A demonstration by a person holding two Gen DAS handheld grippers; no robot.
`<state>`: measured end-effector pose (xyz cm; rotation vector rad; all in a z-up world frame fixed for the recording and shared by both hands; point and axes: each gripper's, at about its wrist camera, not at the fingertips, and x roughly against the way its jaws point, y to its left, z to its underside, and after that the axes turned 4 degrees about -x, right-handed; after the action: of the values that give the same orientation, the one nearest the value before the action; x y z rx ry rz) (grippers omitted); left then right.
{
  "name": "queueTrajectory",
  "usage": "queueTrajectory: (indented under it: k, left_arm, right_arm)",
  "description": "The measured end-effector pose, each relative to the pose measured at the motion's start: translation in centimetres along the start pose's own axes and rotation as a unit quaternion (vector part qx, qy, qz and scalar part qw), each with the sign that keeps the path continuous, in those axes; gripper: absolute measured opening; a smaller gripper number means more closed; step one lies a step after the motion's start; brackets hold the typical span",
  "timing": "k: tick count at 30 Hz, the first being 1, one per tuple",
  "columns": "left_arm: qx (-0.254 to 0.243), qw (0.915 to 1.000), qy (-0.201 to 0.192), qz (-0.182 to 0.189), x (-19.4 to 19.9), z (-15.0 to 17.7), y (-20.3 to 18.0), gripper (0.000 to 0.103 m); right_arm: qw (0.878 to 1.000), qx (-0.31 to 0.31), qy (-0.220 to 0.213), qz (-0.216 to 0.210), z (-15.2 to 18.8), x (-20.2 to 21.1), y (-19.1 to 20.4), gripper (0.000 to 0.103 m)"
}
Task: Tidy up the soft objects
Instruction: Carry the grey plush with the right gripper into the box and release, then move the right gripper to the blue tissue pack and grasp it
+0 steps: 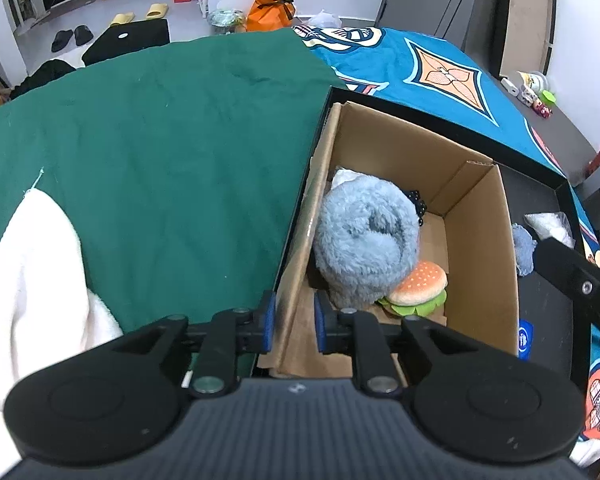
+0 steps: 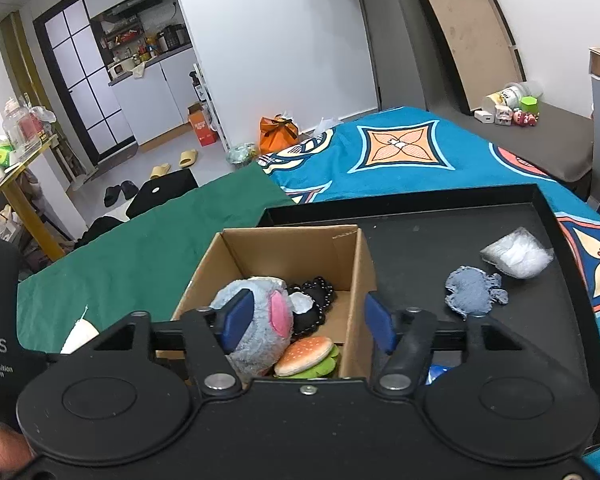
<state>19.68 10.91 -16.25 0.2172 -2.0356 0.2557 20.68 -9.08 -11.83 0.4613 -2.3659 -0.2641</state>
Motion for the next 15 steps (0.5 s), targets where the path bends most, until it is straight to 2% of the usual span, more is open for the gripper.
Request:
queueTrajectory:
  k: [7,12,15]
  left_arm:
    - [-0.016,0.9999,-0.003,-0.006,0.4,0.1,-0.7,0.031]
    - [-0.030,0.9993,-0.014,-0.020,0.9,0.1,-1.5,0.053]
    - [-0.042,0.9985,-0.015,-0.032,0.9,0.0,-2.2,0.058]
  right_arm:
    - [1.000,-0.001,0.006,0.001,0.5,0.4,-2.0,0.071]
    - [1.000,0.003,0.008,0.002,0.6,0.6,-3.5,0.073]
    - [1.000,0.004,0.006,0.005,0.6,0.4,-4.7,0.074]
